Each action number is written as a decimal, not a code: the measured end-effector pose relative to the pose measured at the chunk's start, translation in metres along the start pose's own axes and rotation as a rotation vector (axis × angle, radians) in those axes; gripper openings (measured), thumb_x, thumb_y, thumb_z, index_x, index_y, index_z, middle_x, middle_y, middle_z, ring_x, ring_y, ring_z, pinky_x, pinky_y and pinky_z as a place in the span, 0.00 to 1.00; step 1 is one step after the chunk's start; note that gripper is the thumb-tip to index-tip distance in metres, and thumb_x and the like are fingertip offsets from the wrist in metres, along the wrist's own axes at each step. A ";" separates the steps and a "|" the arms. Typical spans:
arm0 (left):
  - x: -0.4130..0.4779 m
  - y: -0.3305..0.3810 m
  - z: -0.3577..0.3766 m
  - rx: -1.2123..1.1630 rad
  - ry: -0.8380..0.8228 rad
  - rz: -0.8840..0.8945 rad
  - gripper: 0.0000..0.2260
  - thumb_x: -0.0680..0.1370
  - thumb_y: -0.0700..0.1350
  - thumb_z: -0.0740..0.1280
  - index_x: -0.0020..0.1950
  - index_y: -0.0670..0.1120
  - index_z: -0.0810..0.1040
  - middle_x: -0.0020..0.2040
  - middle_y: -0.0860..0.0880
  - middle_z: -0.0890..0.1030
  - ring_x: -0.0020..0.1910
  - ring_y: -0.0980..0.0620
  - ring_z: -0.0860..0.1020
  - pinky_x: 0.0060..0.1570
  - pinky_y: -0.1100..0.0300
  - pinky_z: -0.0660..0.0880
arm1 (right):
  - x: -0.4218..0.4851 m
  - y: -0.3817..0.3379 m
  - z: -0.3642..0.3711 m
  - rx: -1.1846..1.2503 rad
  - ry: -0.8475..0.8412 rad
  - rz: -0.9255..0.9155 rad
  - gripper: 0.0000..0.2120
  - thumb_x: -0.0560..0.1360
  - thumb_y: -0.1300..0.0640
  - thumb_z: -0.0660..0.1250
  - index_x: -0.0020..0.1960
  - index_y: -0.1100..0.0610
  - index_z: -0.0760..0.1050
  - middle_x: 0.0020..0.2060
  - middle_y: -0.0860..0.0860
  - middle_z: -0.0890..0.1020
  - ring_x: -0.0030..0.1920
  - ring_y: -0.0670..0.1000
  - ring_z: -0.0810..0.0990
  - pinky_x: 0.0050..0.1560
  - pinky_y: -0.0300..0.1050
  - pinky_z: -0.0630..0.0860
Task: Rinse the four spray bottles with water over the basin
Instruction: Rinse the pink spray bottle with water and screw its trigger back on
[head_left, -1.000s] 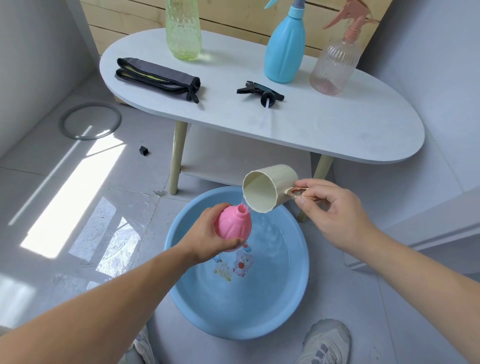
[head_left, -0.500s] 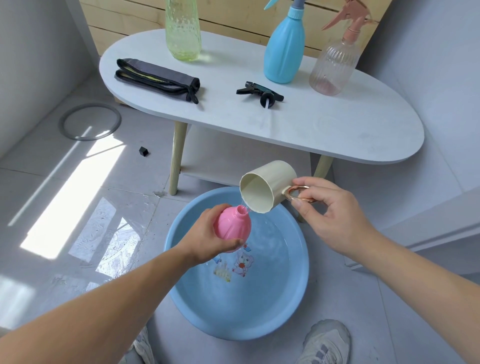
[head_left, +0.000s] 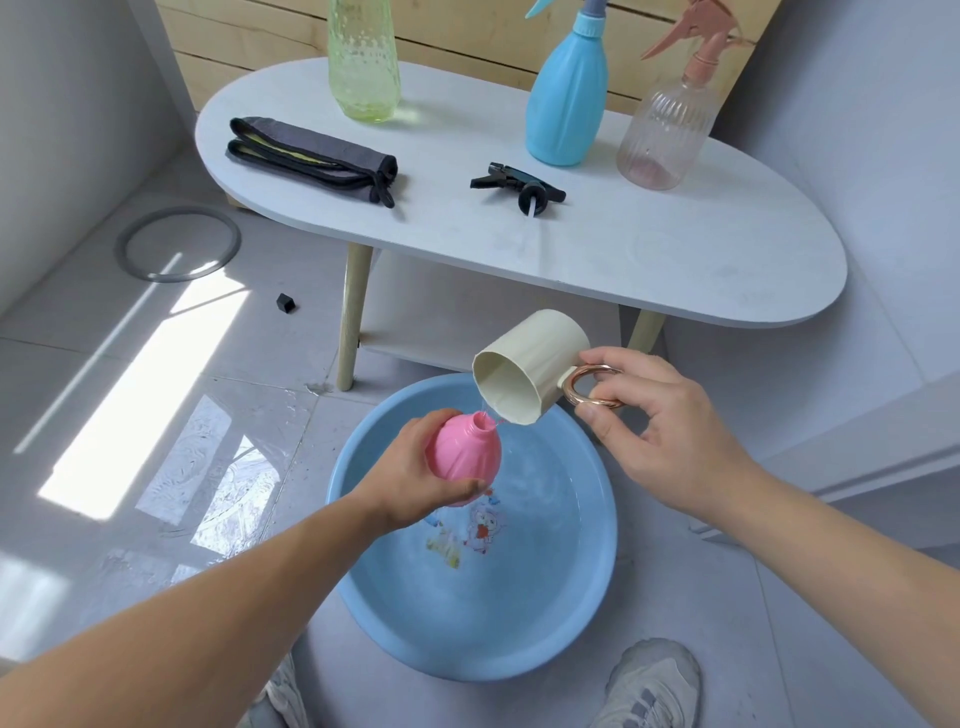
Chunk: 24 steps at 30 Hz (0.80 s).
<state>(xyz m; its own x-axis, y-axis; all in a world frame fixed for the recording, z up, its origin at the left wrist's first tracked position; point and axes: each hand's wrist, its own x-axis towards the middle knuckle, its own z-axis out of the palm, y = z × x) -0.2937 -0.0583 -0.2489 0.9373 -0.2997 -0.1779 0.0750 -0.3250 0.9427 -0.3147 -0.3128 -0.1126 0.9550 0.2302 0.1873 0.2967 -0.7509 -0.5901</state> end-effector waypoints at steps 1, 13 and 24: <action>0.000 0.000 0.000 0.004 0.000 0.001 0.30 0.60 0.55 0.80 0.58 0.66 0.73 0.60 0.51 0.76 0.56 0.52 0.79 0.41 0.65 0.82 | 0.000 0.000 0.000 -0.014 0.000 -0.016 0.09 0.76 0.51 0.67 0.42 0.54 0.82 0.62 0.47 0.80 0.60 0.53 0.78 0.62 0.51 0.74; 0.000 -0.003 0.000 0.018 -0.001 -0.016 0.30 0.64 0.50 0.84 0.59 0.66 0.73 0.61 0.50 0.75 0.56 0.53 0.79 0.39 0.59 0.84 | 0.002 0.004 0.004 -0.174 0.040 -0.239 0.14 0.77 0.51 0.64 0.42 0.59 0.81 0.63 0.55 0.80 0.57 0.56 0.77 0.62 0.43 0.71; 0.000 -0.005 0.000 0.024 -0.009 -0.027 0.31 0.64 0.52 0.82 0.64 0.61 0.74 0.61 0.51 0.76 0.56 0.50 0.79 0.40 0.59 0.84 | 0.001 0.014 0.014 -0.357 0.035 -0.480 0.11 0.79 0.57 0.66 0.41 0.62 0.80 0.64 0.61 0.78 0.57 0.61 0.76 0.59 0.48 0.73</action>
<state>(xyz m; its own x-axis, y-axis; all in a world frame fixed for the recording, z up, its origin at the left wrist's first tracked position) -0.2942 -0.0566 -0.2531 0.9320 -0.2980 -0.2061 0.0925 -0.3543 0.9306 -0.3091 -0.3145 -0.1314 0.7122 0.5791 0.3967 0.6691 -0.7310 -0.1340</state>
